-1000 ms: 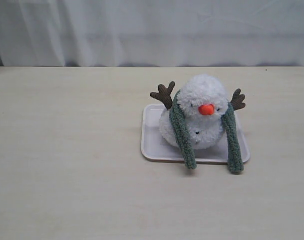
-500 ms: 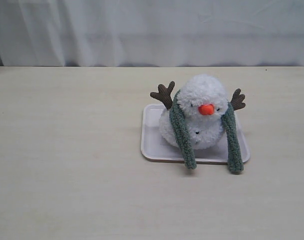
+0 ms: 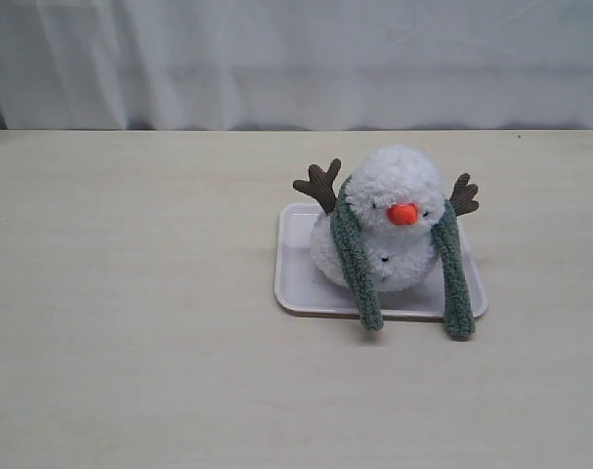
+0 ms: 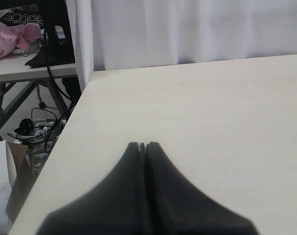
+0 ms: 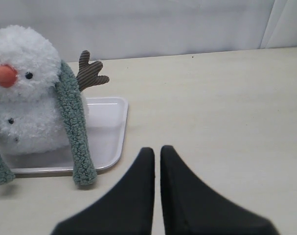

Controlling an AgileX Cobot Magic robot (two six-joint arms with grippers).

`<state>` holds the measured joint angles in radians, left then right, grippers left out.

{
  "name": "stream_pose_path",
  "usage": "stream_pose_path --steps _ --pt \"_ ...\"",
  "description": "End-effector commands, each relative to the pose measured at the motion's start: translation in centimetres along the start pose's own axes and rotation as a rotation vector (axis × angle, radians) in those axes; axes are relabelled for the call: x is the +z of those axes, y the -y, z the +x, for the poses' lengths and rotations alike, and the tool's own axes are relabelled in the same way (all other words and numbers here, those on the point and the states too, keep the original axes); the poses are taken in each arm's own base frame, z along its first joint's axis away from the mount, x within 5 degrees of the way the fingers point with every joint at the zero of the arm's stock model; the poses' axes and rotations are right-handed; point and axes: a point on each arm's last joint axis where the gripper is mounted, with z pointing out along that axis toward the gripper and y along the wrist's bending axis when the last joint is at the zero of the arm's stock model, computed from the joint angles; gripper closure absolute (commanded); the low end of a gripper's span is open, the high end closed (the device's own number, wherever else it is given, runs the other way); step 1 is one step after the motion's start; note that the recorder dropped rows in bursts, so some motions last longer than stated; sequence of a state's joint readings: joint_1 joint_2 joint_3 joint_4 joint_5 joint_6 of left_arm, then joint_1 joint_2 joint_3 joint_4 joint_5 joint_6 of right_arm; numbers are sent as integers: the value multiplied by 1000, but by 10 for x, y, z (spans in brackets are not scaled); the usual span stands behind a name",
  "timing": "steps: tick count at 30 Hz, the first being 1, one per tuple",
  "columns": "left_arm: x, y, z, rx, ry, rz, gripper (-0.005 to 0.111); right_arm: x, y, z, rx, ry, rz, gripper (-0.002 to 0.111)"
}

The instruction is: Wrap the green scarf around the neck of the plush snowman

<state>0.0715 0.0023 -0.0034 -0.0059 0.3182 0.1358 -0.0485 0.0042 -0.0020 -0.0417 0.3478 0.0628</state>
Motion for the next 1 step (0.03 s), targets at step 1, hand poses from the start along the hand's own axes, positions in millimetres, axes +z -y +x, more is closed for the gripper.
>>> stream_pose_path --steps 1 --pt "0 0 0 -4 8 3 107 0 0 0 7 4 6 104"
